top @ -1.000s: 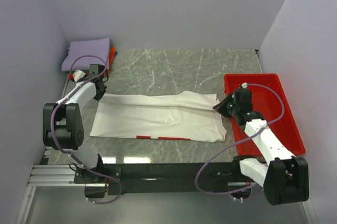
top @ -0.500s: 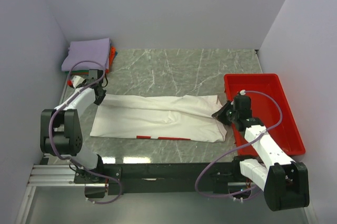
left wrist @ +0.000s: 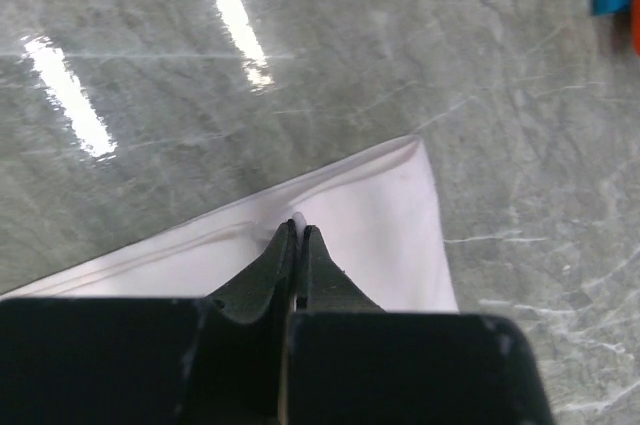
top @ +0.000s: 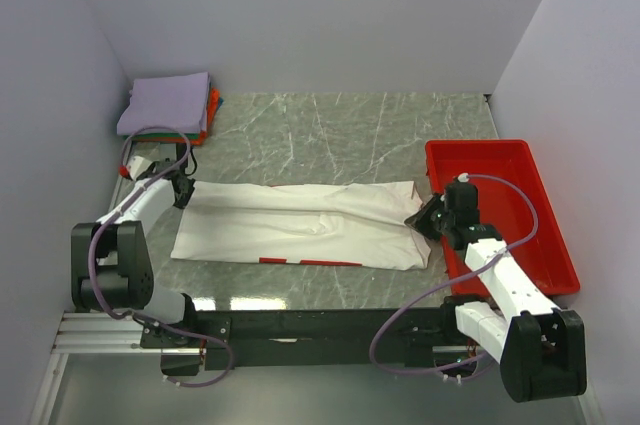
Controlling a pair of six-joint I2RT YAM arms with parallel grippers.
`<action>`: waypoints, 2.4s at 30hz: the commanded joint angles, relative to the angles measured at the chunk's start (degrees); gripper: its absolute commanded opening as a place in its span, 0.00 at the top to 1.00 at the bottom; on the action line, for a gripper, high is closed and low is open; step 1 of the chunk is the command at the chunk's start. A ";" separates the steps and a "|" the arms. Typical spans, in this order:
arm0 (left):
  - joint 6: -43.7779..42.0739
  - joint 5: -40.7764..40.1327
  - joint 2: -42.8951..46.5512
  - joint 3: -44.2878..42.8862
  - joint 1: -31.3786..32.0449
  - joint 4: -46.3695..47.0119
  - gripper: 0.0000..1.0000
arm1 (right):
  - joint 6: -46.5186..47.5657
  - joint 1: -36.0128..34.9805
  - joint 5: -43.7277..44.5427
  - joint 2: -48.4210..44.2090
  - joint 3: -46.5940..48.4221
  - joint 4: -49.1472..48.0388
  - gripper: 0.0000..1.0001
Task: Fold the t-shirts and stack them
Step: Fold the tshirt
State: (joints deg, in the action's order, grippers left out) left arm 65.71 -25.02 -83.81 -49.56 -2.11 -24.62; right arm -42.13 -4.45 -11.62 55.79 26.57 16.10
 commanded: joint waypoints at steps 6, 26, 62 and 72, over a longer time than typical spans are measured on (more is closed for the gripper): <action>0.56 2.60 1.99 3.06 -1.58 3.79 0.99 | 0.64 0.93 -0.24 0.98 -0.55 -0.80 1.00; -4.81 6.74 8.32 2.02 4.19 7.92 0.57 | 4.78 -6.61 5.36 2.99 11.74 1.75 0.38; -5.33 7.26 0.66 0.96 12.48 9.94 0.66 | 1.17 -26.31 22.17 34.31 32.06 4.30 1.00; -13.93 17.61 1.20 0.43 18.09 21.68 0.61 | -0.67 -27.54 22.69 25.52 24.06 2.18 1.00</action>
State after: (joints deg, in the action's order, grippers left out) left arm 57.25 -13.85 -84.03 -47.92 12.97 -11.70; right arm -41.58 -31.64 9.26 84.60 51.99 20.08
